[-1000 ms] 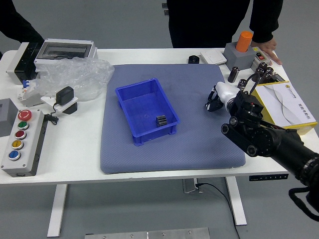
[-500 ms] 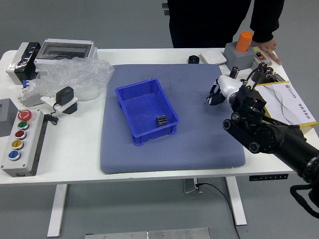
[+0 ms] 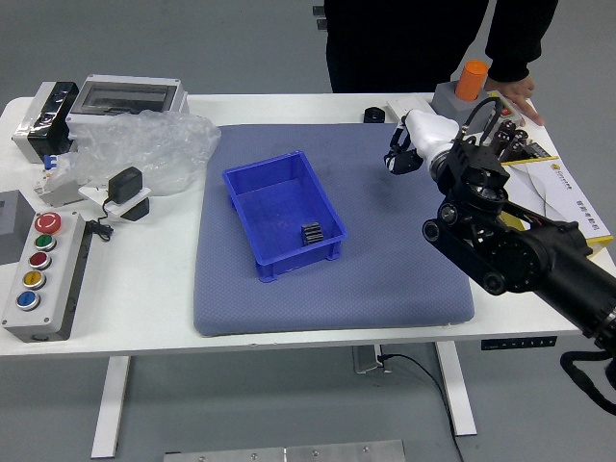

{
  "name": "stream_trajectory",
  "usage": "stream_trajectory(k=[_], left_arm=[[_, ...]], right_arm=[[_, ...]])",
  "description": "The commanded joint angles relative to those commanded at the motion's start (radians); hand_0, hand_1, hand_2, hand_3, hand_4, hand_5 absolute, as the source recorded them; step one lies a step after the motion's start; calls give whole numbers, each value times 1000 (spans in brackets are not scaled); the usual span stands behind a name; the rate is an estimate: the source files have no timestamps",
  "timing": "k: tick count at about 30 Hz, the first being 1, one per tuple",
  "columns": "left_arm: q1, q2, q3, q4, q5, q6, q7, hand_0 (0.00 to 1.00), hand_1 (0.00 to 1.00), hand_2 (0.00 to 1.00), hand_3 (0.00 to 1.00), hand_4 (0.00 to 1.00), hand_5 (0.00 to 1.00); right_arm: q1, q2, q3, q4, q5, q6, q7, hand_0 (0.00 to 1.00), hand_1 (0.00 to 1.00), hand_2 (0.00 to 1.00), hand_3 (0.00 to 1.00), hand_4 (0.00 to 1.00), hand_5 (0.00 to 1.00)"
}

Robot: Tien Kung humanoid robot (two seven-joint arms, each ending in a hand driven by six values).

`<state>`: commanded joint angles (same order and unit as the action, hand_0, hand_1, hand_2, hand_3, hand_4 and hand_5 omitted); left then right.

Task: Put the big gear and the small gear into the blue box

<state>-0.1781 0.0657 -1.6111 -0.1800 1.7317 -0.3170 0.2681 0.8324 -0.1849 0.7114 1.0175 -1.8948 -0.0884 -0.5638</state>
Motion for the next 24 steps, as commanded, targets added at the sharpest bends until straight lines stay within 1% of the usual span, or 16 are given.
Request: stream_trajectory(k=[5, 7, 10, 14, 18, 24], left_arm=[[1, 1, -5, 0, 7, -2, 1, 812, 791, 800, 834, 631, 290], [1, 0, -8, 0, 11, -3, 1, 812, 791, 800, 834, 631, 290], [2, 0, -12, 0, 17, -5, 1, 812, 792, 801, 834, 631, 291], [4, -1, -15, 0, 25, -7, 2, 812, 792, 801, 834, 631, 291], [6, -3, -18, 0, 34, -9, 3, 812, 791, 800, 834, 630, 288], [6, -6, -21, 0, 42, -10, 3, 812, 791, 800, 834, 629, 286]], right_arm=[[4, 15, -1, 97, -45, 16, -25, 493, 427, 433, 451, 643, 2], [6, 26, -5, 131, -59, 20, -31, 493, 427, 433, 451, 643, 2], [7, 51, -14, 165, -71, 23, -37, 493, 427, 433, 450, 644, 2], [6, 88, -24, 183, -80, 20, -39, 493, 427, 433, 450, 644, 2], [-6, 133, -33, 188, -87, 6, -35, 493, 427, 433, 451, 646, 2], [-31, 177, -45, 187, -87, -15, -26, 495, 428, 434, 453, 647, 2]])
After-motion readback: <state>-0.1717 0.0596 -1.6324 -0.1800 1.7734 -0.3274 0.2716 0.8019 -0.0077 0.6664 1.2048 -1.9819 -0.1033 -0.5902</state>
